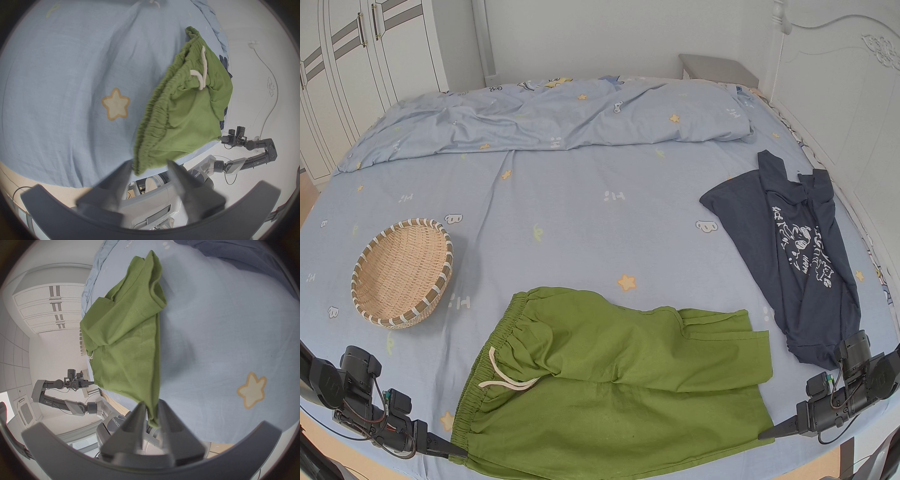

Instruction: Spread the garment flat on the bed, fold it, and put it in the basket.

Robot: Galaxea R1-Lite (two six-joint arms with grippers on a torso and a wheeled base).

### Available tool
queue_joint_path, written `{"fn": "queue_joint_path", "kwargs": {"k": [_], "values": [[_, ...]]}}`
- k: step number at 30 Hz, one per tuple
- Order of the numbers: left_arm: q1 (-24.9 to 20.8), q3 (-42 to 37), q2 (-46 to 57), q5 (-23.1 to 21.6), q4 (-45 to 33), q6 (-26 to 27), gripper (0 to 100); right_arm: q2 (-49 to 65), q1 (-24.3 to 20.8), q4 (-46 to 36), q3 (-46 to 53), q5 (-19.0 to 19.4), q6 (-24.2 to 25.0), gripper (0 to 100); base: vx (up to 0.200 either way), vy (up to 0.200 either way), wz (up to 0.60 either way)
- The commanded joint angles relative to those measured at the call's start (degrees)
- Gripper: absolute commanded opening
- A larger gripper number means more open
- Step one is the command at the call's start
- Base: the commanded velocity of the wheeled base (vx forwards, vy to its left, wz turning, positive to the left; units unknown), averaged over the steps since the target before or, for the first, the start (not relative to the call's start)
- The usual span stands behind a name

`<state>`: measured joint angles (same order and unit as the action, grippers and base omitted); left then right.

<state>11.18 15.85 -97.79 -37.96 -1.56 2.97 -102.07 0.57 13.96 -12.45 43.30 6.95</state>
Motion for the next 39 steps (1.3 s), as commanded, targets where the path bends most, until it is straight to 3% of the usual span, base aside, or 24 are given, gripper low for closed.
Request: {"fn": "queue_joint_path", "kwargs": {"k": [1,8,15,18,21,23,25,28,39], "values": [[-0.1,0.0,-0.2,-0.1,0.0,0.1,100,-0.3,-0.1,0.1,-0.1,0.1,0.1,100,0.0,0.0,0.0],[0.2,0.1,0.1,-0.2,0.2,-0.1,100,-0.3,1.0,2.6,0.5,0.5,0.1,100,0.0,0.0,0.0],[0.5,1.3,12.4,-0.1,-1.6,-1.8,100,0.8,3.2,15.0,4.9,0.7,0.0,100,0.0,0.0,0.0],[-1.3,5.7,21.2,0.0,-5.0,-7.3,100,3.2,4.8,22.5,4.5,0.0,0.4,100,0.0,0.0,0.0],[-8.4,17.5,24.2,1.0,-10.5,-15.2,100,3.0,6.6,28.7,-1.6,-0.6,0.8,100,0.0,0.0,0.0],[-9.5,20.8,24.2,1.2,-11.4,-16.8,100,3.0,7.0,28.7,-4.1,-0.8,0.9,100,0.0,0.0,0.0],[-11.3,31.7,19.3,1.8,-12.7,-18.4,100,3.0,7.1,25.8,-13.3,-0.8,1.1,100,0.0,0.0,0.0],[-11.2,37.2,14.2,1.8,-12.2,-18.7,100,3.7,6.9,20.1,-18.6,-0.8,1.1,100,0.0,0.0,0.0],[-11.6,37.9,4.0,1.8,-6.5,-18.6,100,6.5,6.5,18.4,-18.7,-0.9,1.2,100,0.0,0.0,0.0]]}}
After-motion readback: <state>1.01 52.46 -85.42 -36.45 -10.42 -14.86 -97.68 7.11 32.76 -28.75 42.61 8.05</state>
